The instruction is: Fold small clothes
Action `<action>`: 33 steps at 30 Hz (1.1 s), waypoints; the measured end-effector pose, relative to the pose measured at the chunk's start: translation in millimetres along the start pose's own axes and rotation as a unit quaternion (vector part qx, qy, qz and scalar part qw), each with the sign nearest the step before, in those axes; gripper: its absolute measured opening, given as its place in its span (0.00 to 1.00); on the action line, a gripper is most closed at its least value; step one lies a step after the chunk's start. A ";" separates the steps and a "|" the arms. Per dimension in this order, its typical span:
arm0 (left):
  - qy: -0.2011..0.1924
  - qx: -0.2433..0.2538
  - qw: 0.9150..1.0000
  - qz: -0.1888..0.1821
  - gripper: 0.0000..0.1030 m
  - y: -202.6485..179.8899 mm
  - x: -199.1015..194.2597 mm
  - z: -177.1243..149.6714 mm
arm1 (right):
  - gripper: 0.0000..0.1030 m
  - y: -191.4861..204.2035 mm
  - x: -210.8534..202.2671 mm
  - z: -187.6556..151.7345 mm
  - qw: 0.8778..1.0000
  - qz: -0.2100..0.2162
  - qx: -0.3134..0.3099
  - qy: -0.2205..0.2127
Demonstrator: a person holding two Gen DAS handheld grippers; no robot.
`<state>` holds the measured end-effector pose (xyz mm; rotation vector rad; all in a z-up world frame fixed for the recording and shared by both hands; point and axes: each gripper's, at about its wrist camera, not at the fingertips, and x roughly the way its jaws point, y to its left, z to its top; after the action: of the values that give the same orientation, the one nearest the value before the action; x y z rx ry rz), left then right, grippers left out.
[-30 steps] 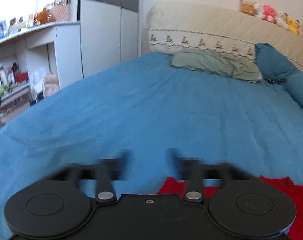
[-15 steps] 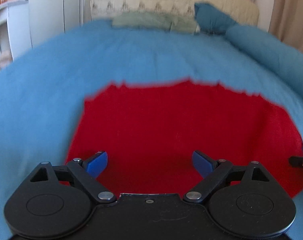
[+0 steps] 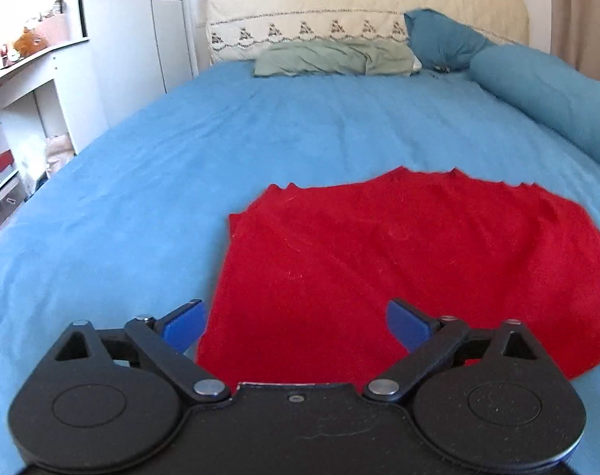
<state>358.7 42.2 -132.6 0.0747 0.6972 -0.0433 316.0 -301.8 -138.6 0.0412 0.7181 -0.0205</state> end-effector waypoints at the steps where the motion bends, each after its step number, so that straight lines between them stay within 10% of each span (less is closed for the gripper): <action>1: 0.002 -0.003 1.000 -0.010 0.99 -1.1 -6.8 -4.3 | 1.00 2.0 -4.8 -2.3 1.000 0.000 0.006 0.006; 10: 0.034 -0.016 0.997 -0.067 0.99 -48.2 -15.7 -35.2 | 1.00 4.2 -3.8 -43.4 0.990 0.028 0.130 0.045; 22: 0.010 0.016 0.996 -0.086 0.99 -89.9 18.6 -1.6 | 1.00 -15.5 44.7 -40.7 0.969 -0.014 0.245 -0.032; 33: 0.026 0.041 0.998 -0.040 0.99 -109.4 79.5 14.1 | 0.43 -8.2 57.0 -21.6 0.985 -0.033 0.169 -0.019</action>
<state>421.5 -69.1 -178.9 0.1271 0.7508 -0.1470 344.5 -309.3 -192.6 0.3416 0.6711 -0.2057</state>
